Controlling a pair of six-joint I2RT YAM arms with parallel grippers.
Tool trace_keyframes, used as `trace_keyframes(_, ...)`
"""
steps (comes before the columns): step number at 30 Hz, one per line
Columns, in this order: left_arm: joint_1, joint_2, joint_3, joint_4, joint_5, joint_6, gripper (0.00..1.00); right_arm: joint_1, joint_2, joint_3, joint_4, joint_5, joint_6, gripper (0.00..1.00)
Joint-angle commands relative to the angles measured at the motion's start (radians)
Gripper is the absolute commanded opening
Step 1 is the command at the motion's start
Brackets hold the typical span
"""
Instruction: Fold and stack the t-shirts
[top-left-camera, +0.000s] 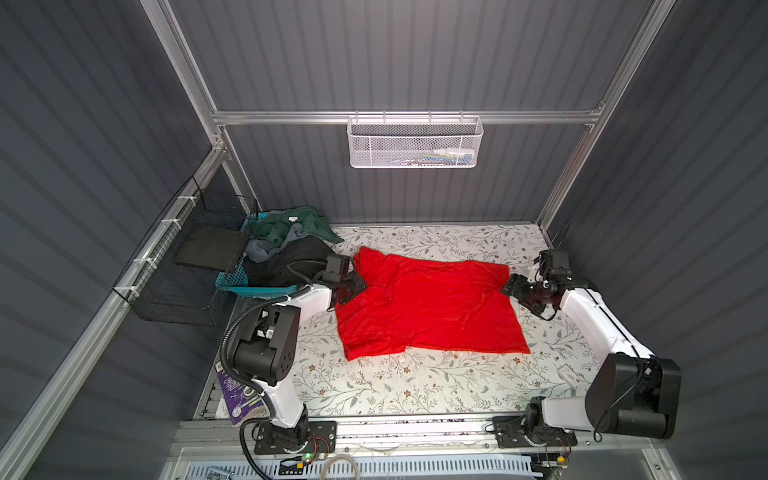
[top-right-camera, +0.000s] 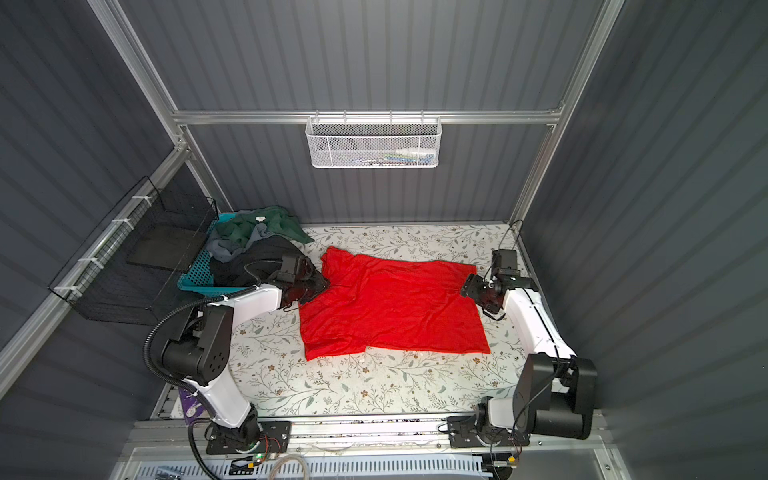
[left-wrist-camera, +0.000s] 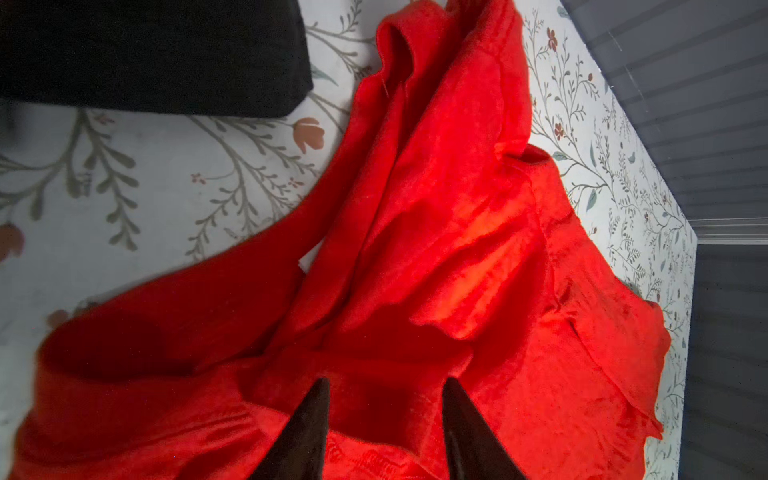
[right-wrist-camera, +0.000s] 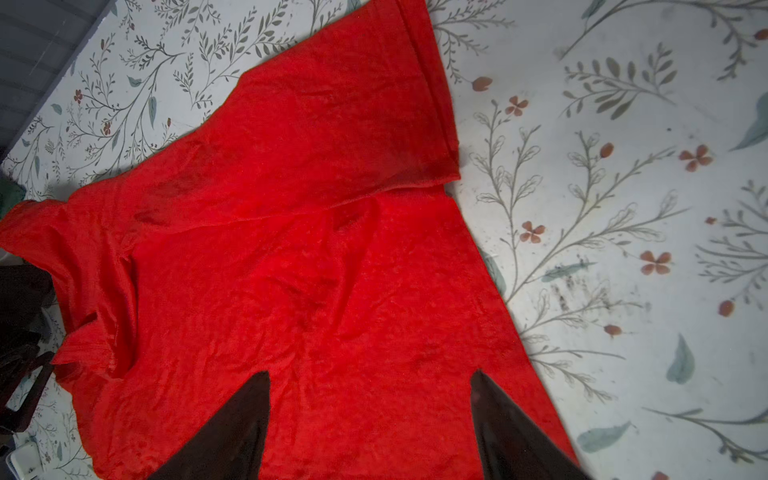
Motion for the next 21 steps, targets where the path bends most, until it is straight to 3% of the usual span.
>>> trace_keyframes(1,-0.020,0.037,0.045,-0.035,-0.018,0.029,0.46,0.004,0.000,-0.012,0.002,0.003,-0.008,0.76)
trace_keyframes(14,-0.085,0.126,0.136,-0.134,-0.120,0.123,0.43,0.004,-0.001,-0.014,0.005,0.001,-0.010,0.76)
trace_keyframes(21,-0.096,0.148,0.157,-0.157,-0.165,0.161,0.32,0.004,0.002,-0.013,0.008,0.000,-0.007,0.76)
